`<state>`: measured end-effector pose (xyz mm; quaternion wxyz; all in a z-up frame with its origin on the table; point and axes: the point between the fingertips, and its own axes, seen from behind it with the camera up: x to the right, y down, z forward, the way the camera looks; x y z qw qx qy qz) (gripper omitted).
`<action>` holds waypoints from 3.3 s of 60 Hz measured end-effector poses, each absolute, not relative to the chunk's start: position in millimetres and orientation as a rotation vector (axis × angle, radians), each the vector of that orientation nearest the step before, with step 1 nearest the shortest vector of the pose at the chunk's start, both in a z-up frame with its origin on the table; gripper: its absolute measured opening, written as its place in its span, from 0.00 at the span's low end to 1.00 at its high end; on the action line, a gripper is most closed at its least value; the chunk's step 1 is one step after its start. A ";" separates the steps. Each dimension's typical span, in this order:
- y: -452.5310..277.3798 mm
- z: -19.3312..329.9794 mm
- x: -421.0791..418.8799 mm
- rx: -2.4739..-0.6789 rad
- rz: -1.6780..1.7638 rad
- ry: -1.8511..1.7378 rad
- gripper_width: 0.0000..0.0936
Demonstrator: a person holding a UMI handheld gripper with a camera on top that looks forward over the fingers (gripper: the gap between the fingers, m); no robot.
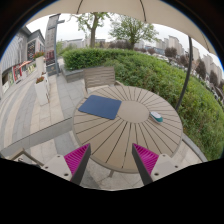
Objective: Arrange mouse
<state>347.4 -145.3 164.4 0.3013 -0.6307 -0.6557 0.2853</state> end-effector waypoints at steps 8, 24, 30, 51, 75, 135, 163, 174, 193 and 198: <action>-105.4 158.7 347.1 -1.743 0.658 -1.614 0.91; 55.4 122.6 325.9 -1.805 0.577 -1.427 0.91; 77.9 112.9 314.1 -1.808 0.586 -1.390 0.91; 123.9 58.9 213.2 -1.733 0.623 -1.388 0.91; 162.3 -2.9 100.3 -1.801 0.646 -1.436 0.91; 80.7 83.3 13.2 -1.846 0.782 -1.544 0.45; -199.3 0.5 -42.6 -1.779 0.811 -1.739 0.45; -200.6 -5.7 -38.9 -1.888 0.740 -1.648 0.68; -193.3 124.5 82.3 -1.922 0.589 -1.696 0.90; -185.1 155.8 125.5 -1.874 0.498 -1.742 0.90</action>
